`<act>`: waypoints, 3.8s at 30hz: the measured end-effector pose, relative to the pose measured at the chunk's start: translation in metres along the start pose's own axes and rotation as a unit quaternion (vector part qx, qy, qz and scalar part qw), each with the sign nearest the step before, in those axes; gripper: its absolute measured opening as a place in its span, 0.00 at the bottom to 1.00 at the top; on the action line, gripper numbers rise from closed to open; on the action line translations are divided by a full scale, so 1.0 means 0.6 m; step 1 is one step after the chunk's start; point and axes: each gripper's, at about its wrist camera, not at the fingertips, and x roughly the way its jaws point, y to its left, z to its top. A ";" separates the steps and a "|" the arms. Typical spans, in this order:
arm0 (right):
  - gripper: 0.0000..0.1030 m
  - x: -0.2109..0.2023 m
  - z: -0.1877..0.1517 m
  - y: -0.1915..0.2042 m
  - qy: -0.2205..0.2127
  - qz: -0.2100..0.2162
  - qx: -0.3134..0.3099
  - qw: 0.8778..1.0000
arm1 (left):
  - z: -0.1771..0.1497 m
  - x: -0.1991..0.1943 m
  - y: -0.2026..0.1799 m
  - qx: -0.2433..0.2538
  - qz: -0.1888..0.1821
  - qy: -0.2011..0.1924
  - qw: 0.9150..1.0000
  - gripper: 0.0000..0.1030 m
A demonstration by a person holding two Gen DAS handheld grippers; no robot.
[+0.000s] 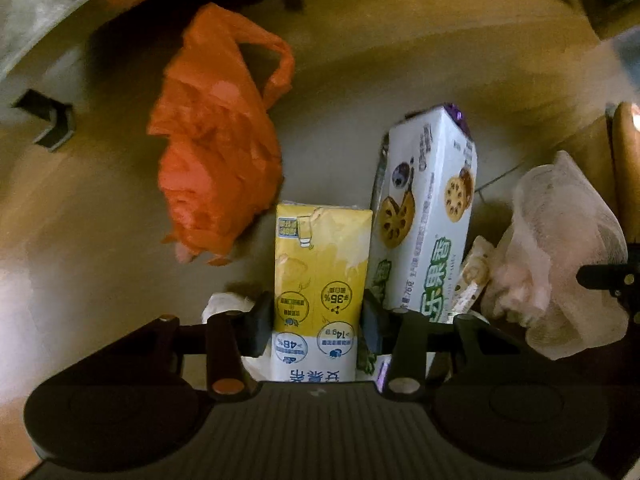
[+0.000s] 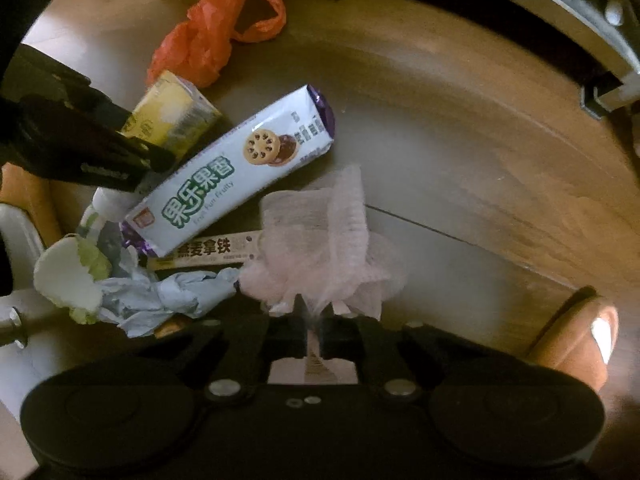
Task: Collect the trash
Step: 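Grasp the yellow drink carton with the left tool while the right tool grasps the pink mesh bag, then lift the yellow carton and pink mesh bag up to the teal wastebasket, then open both tools to drop the carton and mesh bag into the wastebasket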
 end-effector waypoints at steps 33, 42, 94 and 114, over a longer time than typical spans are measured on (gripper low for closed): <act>0.01 -0.629 -0.146 0.027 -0.348 0.005 0.048 0.936 | -0.156 -0.639 -0.056 -0.093 0.030 -0.305 0.947 0.41; 0.01 -0.792 -0.161 0.043 -0.440 -0.009 0.009 0.898 | -0.172 -0.801 -0.091 -0.078 0.042 -0.401 0.912 0.40; 0.08 -0.885 0.334 0.094 -0.446 -0.062 -0.100 0.887 | 0.239 -0.973 0.146 -0.136 0.098 -0.417 0.893 0.41; 0.34 -0.928 0.266 0.088 -0.459 -0.056 -0.076 0.884 | 0.192 -0.996 0.116 -0.136 0.088 -0.432 0.887 0.69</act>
